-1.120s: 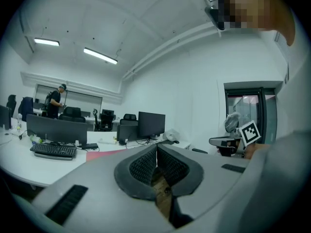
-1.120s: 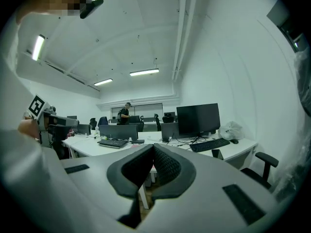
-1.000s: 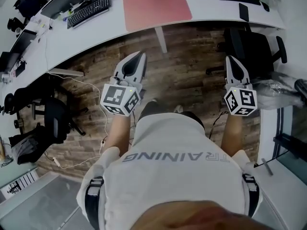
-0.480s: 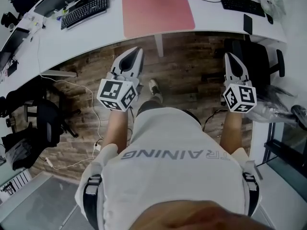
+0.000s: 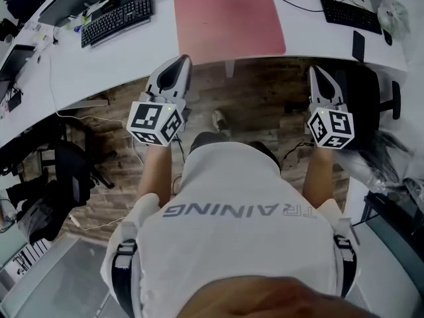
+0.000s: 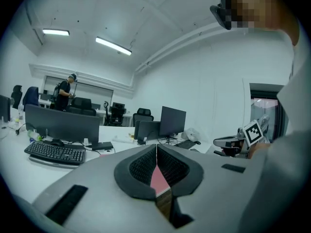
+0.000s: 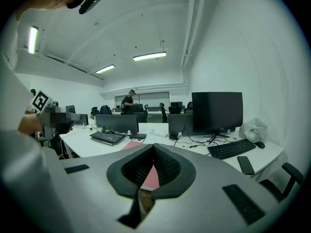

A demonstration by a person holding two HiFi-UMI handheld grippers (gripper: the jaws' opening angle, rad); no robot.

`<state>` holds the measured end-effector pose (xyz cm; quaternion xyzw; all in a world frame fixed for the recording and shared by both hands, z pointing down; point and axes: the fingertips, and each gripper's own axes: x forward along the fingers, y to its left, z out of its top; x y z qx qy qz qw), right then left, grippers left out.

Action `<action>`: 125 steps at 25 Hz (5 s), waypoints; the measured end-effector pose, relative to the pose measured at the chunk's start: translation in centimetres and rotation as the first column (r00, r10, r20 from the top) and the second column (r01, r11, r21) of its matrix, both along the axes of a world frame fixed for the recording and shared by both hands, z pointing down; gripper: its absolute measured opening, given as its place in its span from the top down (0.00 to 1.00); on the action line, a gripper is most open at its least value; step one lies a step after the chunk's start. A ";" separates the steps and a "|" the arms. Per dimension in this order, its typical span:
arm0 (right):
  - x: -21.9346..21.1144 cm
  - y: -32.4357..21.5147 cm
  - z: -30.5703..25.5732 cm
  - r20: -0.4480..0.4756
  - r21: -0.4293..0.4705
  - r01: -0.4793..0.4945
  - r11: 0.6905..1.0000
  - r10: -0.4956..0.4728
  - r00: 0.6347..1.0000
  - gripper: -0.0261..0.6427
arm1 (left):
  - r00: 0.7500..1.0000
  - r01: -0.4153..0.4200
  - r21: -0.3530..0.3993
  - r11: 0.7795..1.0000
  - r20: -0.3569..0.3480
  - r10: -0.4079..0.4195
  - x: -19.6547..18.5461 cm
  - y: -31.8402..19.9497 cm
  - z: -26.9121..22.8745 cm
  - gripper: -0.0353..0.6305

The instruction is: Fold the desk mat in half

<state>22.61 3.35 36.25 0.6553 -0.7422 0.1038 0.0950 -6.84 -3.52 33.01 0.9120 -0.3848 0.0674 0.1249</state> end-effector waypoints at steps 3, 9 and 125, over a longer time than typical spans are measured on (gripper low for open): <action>-1.3 -3.1 0.8 -0.007 -0.024 0.006 1.000 -0.006 1.000 0.93 | 1.000 -0.002 -0.018 1.000 0.004 0.002 -1.3 -2.8 1.0 0.90; -3.4 -7.5 2.6 -0.043 -0.091 0.036 0.995 -0.040 0.998 0.93 | 1.000 0.014 -0.049 0.999 0.002 -0.014 -3.5 -7.7 3.1 0.90; 4.0 -35.2 19.9 0.257 -0.387 0.117 0.915 -0.015 0.966 0.89 | 0.891 0.443 -0.424 0.790 0.307 -0.335 -1.0 -31.0 23.0 0.85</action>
